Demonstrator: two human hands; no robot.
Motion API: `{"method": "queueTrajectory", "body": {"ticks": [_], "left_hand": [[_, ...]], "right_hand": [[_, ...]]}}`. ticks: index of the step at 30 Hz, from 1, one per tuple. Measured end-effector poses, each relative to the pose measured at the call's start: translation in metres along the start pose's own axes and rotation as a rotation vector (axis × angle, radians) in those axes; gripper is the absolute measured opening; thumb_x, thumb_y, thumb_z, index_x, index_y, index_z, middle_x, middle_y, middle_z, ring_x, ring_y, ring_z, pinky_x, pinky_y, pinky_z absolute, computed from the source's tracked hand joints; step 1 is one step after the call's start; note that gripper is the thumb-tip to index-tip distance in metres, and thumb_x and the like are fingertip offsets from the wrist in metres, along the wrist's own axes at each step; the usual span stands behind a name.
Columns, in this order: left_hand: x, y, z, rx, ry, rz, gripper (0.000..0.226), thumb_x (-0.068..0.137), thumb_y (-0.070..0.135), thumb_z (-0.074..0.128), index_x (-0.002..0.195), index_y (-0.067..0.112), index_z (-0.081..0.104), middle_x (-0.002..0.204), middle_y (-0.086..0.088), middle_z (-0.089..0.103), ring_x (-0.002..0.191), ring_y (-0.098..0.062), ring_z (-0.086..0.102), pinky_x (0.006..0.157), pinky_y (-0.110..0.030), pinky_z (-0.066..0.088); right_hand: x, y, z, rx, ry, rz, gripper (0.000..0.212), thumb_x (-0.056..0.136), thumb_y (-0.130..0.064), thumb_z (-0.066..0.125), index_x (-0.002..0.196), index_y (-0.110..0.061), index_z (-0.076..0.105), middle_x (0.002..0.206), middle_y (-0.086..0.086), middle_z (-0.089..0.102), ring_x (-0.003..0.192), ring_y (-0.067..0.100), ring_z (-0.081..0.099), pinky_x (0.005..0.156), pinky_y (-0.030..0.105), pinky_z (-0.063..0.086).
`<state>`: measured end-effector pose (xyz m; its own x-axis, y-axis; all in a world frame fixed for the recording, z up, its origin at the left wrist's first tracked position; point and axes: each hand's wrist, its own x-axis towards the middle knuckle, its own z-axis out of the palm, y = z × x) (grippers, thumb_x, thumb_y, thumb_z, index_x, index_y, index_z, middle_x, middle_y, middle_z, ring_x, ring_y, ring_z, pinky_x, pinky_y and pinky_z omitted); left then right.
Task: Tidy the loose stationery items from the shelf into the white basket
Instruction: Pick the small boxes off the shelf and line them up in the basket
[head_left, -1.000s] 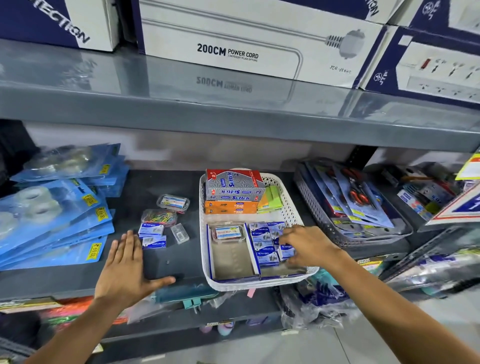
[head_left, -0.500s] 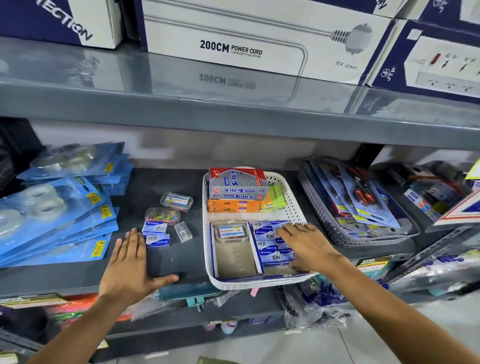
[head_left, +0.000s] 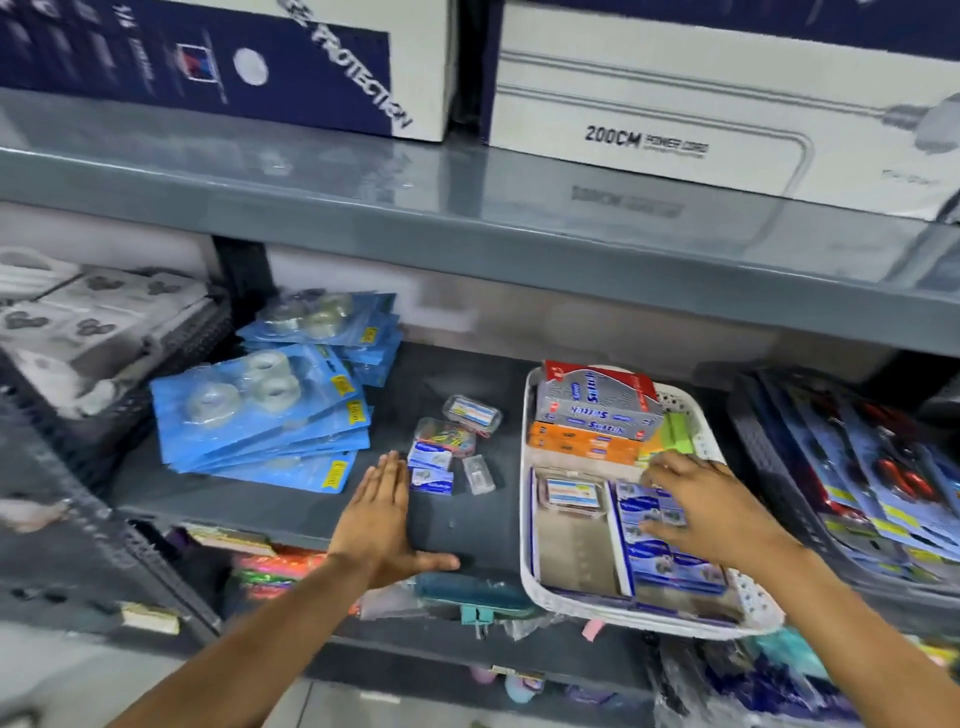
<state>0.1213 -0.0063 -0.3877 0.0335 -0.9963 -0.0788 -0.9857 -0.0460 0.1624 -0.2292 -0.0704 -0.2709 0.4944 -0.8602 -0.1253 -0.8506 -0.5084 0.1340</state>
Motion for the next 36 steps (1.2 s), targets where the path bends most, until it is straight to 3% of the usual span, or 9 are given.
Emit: {"method": "queueTrajectory", "body": {"ticks": [6,10,14,17,21,25,28,32,36], "left_hand": [[-0.002,-0.014,-0.001,0.051,0.03,0.112,0.144,0.05,0.1,0.027,0.149,0.003,-0.013,0.151,-0.006,-0.025,0.146,-0.022,-0.016,0.116,-0.029,-0.016],[0.0,-0.015,0.0,0.053,0.049,0.119,0.143,0.054,0.1,0.034,0.15,-0.001,0.002,0.159,-0.017,-0.003,0.148,-0.029,-0.004,0.115,-0.035,-0.012],[0.0,-0.014,-0.001,0.08,0.045,0.12,0.145,0.051,0.102,0.023,0.15,0.001,-0.004,0.159,-0.014,-0.01,0.147,-0.026,-0.011,0.117,-0.038,-0.014],[0.001,-0.015,0.0,0.087,0.051,0.116,0.144,0.052,0.101,0.029,0.15,-0.001,0.002,0.159,-0.016,-0.004,0.147,-0.026,-0.007,0.115,-0.037,-0.014],[0.001,-0.016,0.003,0.113,0.064,0.113,0.145,0.051,0.101,0.027,0.15,0.0,-0.002,0.159,-0.014,-0.008,0.147,-0.024,-0.01,0.117,-0.037,-0.015],[0.002,-0.017,0.004,0.124,0.065,0.115,0.145,0.05,0.102,0.023,0.15,0.001,-0.008,0.158,-0.014,-0.013,0.147,-0.024,-0.014,0.117,-0.039,-0.014],[0.002,-0.018,0.006,0.13,0.068,0.112,0.145,0.05,0.102,0.023,0.15,0.002,-0.008,0.159,-0.014,-0.013,0.147,-0.025,-0.013,0.116,-0.038,-0.015],[0.002,-0.018,0.007,0.12,0.068,0.105,0.144,0.051,0.102,0.025,0.15,0.002,-0.006,0.159,-0.014,-0.012,0.147,-0.025,-0.011,0.115,-0.038,-0.016],[0.002,-0.019,0.007,0.12,0.06,0.109,0.143,0.051,0.102,0.023,0.15,0.003,-0.008,0.159,-0.014,-0.014,0.147,-0.025,-0.012,0.115,-0.038,-0.017]], "right_hand": [[0.07,-0.072,-0.024,0.323,0.188,-0.118,0.027,0.081,-0.041,0.066,0.098,-0.021,0.064,0.11,0.0,0.061,0.103,0.023,0.06,0.088,0.034,0.05],[0.109,-0.136,-0.015,0.32,0.146,-0.209,0.028,0.082,-0.04,0.062,0.099,-0.018,0.063,0.107,0.003,0.065,0.102,0.025,0.061,0.082,0.034,0.05],[0.134,-0.174,0.002,0.229,0.067,-0.236,0.034,0.086,-0.036,0.059,0.114,-0.016,0.058,0.119,0.004,0.062,0.111,0.026,0.058,0.082,0.036,0.051],[0.147,-0.183,0.008,0.206,0.066,-0.225,0.037,0.087,-0.039,0.06,0.12,-0.021,0.056,0.119,0.001,0.06,0.111,0.024,0.058,0.077,0.034,0.049],[0.157,-0.187,0.011,0.288,0.059,-0.184,0.015,0.083,-0.032,0.067,0.088,-0.022,0.059,0.105,0.0,0.058,0.097,0.023,0.06,0.064,0.029,0.039],[0.162,-0.184,0.005,0.308,-0.008,-0.191,0.016,0.079,-0.024,0.068,0.072,-0.025,0.055,0.085,-0.007,0.052,0.083,0.018,0.059,0.061,0.026,0.037],[0.162,-0.178,0.003,0.335,-0.046,-0.199,0.009,0.073,-0.024,0.069,0.078,-0.024,0.062,0.082,-0.01,0.053,0.076,0.015,0.055,0.058,0.025,0.037],[0.157,-0.176,0.01,0.321,-0.06,-0.266,0.021,0.065,-0.028,0.067,0.085,-0.026,0.063,0.091,-0.007,0.064,0.085,0.019,0.062,0.066,0.028,0.047],[0.155,-0.177,0.011,0.295,-0.032,-0.274,0.023,0.065,-0.03,0.064,0.088,-0.027,0.061,0.096,-0.008,0.066,0.087,0.02,0.062,0.066,0.026,0.044]]}}
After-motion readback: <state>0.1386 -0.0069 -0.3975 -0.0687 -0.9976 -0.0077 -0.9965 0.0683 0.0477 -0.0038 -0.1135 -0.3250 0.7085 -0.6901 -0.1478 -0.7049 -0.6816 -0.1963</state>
